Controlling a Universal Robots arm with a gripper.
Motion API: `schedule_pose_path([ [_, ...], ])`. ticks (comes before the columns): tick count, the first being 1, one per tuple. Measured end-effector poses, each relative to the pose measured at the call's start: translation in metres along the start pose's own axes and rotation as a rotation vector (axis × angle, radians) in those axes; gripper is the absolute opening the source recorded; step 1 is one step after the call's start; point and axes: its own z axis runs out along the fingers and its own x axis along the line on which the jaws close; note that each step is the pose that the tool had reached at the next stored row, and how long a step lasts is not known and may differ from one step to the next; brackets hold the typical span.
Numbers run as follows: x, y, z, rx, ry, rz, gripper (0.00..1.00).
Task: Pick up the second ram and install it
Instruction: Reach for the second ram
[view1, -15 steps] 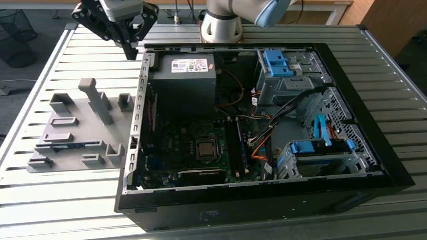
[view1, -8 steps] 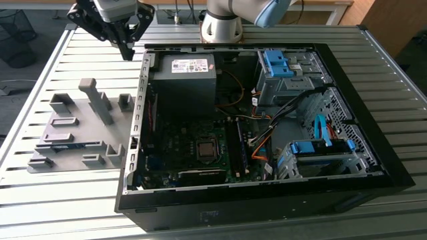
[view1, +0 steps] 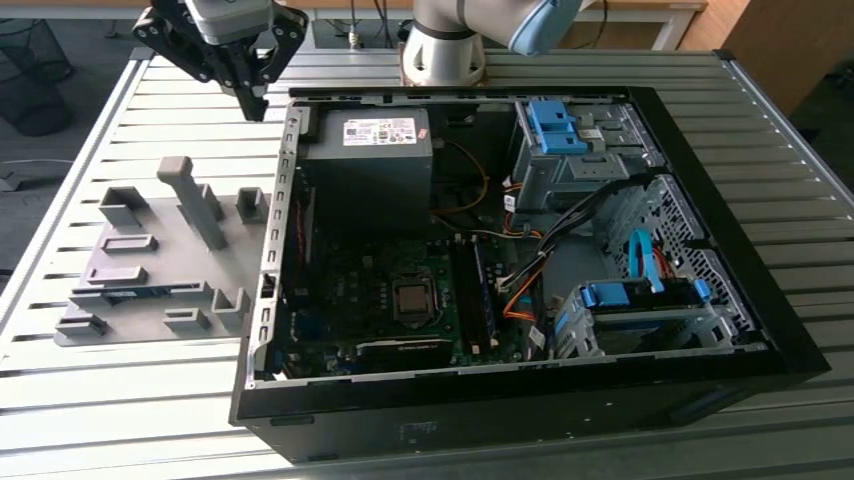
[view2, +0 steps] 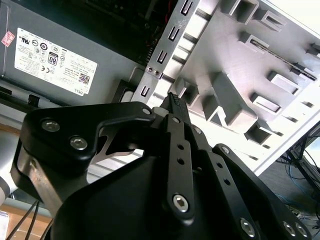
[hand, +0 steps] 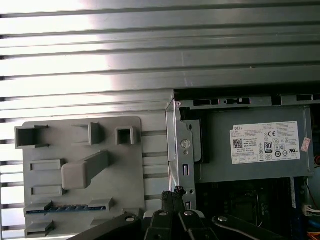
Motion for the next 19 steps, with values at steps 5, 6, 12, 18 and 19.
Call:
schedule_pose_path([
  [5,0.0018,-0.0001,-0.0001,0.0000,0.0000,0.000,0.11],
  [6,0.0025,-0.0002,-0.0001,0.0001,0.0000,0.000,0.11],
  [12,0.0096,-0.0007,-0.0002,0.0000,0.0000,0.000,0.11],
  [18,0.0179,-0.0026,0.0002,0.0000,0.0000,0.000,0.11],
  [19,0.0193,-0.0029,0.0002,0.0000,0.0000,0.000,0.11],
])
